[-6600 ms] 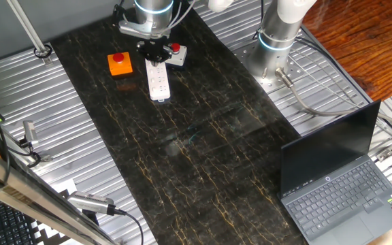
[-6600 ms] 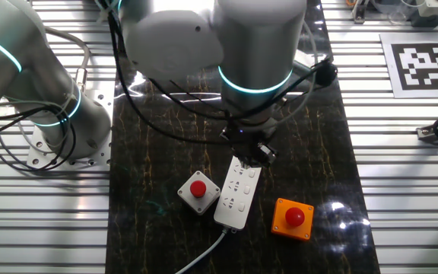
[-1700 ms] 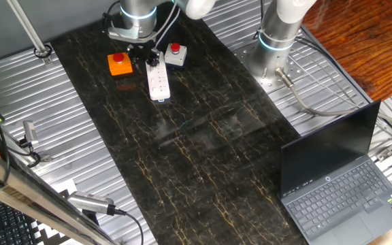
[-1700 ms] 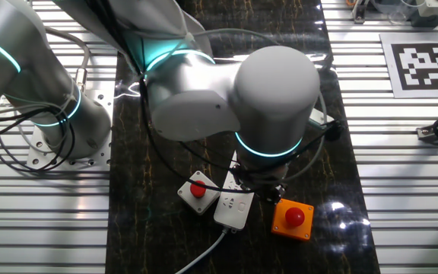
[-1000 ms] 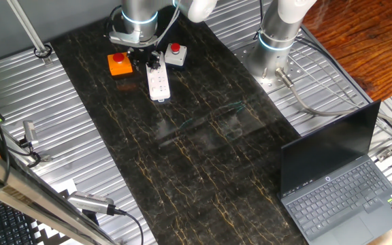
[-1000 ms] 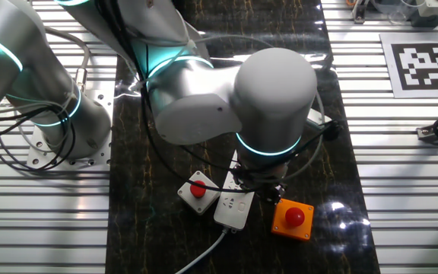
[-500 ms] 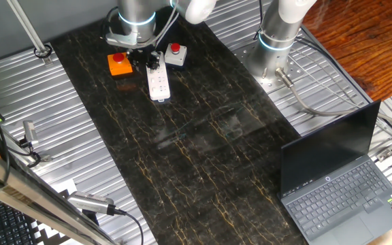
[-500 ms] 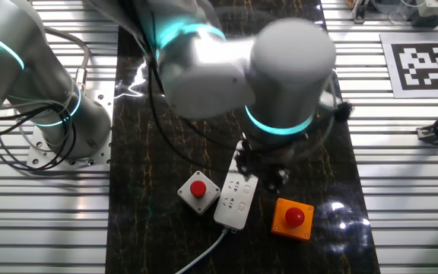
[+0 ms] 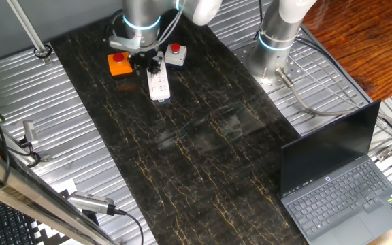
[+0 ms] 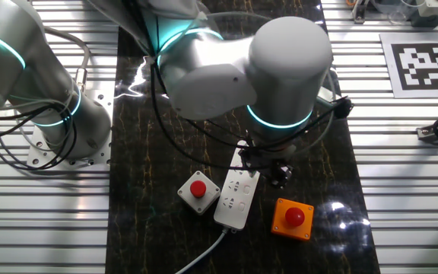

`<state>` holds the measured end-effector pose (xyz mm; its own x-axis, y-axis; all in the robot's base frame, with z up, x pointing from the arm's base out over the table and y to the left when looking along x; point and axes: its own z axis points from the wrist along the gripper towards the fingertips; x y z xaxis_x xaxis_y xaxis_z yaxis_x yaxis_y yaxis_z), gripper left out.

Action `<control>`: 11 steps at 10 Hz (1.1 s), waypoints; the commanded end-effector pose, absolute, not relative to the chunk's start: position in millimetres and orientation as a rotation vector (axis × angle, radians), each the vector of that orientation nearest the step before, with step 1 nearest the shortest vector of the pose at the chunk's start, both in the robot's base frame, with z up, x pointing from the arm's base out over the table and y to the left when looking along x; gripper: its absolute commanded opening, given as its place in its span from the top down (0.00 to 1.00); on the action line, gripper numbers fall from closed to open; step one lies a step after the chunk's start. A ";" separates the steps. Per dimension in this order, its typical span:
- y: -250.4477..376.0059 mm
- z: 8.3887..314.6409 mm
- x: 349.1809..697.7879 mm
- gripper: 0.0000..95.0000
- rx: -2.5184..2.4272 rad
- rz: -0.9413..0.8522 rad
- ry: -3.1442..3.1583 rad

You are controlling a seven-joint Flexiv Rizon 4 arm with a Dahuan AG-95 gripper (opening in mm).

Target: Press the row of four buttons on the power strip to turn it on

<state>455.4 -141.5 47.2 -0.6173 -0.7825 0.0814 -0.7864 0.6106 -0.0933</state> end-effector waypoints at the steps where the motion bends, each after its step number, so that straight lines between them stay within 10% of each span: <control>1: -141.1 46.3 453.7 0.60 1.351 0.202 -2.793; 11: -138.4 23.6 458.0 0.60 1.335 0.196 -2.804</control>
<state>455.9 -138.8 36.2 -0.6309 -0.7710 0.0867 -0.7744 0.6191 -0.1304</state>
